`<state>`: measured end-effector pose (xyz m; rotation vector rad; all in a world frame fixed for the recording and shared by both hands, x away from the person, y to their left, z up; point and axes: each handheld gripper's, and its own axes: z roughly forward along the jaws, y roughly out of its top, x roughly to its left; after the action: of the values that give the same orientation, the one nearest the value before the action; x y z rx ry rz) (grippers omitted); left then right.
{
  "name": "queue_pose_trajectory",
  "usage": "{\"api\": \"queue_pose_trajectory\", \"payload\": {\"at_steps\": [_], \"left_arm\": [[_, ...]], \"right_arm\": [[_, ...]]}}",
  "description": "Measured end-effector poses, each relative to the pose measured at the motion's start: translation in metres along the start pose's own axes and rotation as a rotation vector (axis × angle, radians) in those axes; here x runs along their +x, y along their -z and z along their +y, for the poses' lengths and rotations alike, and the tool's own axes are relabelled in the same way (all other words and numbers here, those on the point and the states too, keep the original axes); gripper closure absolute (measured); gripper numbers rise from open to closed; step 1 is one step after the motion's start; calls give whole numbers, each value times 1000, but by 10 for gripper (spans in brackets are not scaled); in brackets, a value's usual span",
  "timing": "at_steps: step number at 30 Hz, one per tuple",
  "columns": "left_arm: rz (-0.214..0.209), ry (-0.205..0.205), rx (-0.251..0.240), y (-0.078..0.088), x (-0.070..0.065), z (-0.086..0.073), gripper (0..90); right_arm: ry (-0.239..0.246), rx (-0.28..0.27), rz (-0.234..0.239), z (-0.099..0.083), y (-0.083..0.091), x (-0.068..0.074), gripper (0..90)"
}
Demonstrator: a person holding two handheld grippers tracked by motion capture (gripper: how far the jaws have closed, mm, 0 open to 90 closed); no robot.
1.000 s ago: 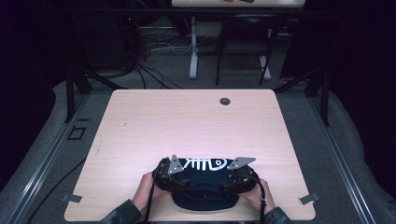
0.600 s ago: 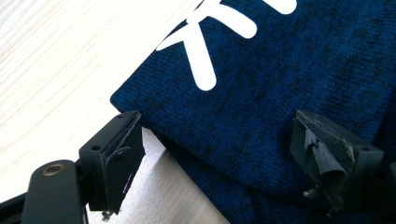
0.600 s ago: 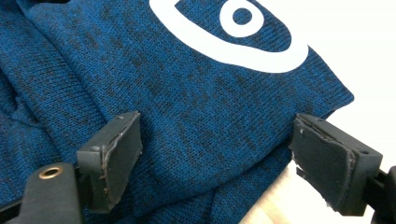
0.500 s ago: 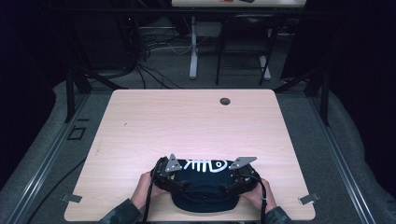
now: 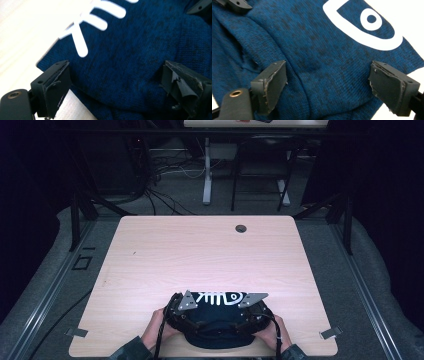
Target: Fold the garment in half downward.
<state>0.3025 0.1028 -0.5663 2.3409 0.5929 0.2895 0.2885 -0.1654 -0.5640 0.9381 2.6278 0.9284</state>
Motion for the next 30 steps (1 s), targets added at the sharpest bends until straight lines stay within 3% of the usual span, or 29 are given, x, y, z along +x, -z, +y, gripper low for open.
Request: {"api": "queue_pose_trajectory", "payload": {"at_steps": [2,4,11,17,22,30], "left_arm": [[7,-3,7,-3,1,-2,91],[21,1,12,-4,2,-2,86],[66,28,9,-10,12,-1,77],[73,50,7,-14,25,1,77],[56,88,11,-18,38,2,76],[58,99,5,-19,43,2,74]], "right_arm": [[15,24,-11,-1,-2,-3,143],[6,20,6,-3,-4,-6,137],[14,27,-21,5,-12,-15,130],[-3,14,-36,9,-17,-20,130],[-14,9,-48,14,-21,-25,130],[-24,7,-55,16,-23,-28,130]]}}
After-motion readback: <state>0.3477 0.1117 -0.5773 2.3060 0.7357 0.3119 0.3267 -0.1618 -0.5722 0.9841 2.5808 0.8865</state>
